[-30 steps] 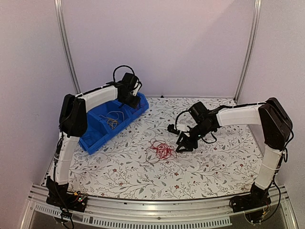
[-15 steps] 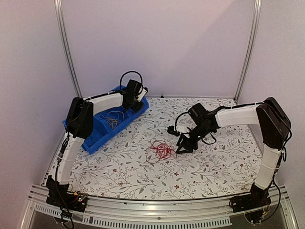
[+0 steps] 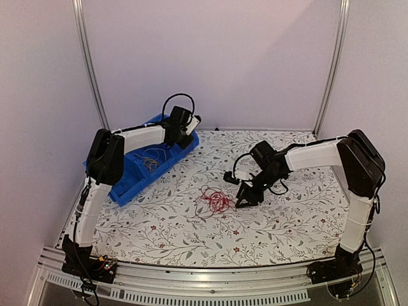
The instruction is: Untangle the cables
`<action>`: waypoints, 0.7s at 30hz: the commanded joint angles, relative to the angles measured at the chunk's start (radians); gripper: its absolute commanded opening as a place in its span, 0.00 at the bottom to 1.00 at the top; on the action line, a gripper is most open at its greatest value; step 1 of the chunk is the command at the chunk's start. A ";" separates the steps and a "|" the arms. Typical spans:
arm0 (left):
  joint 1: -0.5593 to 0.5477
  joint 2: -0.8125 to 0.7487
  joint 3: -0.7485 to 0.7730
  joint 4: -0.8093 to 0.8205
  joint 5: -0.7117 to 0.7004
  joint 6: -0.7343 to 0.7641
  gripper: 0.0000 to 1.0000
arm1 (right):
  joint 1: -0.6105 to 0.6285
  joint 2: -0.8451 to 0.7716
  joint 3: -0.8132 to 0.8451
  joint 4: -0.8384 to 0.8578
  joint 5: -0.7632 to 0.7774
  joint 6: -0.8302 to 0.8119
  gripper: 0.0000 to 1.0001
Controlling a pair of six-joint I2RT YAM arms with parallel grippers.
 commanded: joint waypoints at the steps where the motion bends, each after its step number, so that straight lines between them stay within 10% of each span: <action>1: 0.002 -0.149 -0.042 0.067 -0.061 0.034 0.00 | -0.004 0.017 0.025 -0.014 -0.010 -0.008 0.49; 21: 0.156 -0.298 -0.049 0.098 -0.255 0.079 0.00 | -0.004 0.012 0.031 -0.022 -0.002 -0.005 0.47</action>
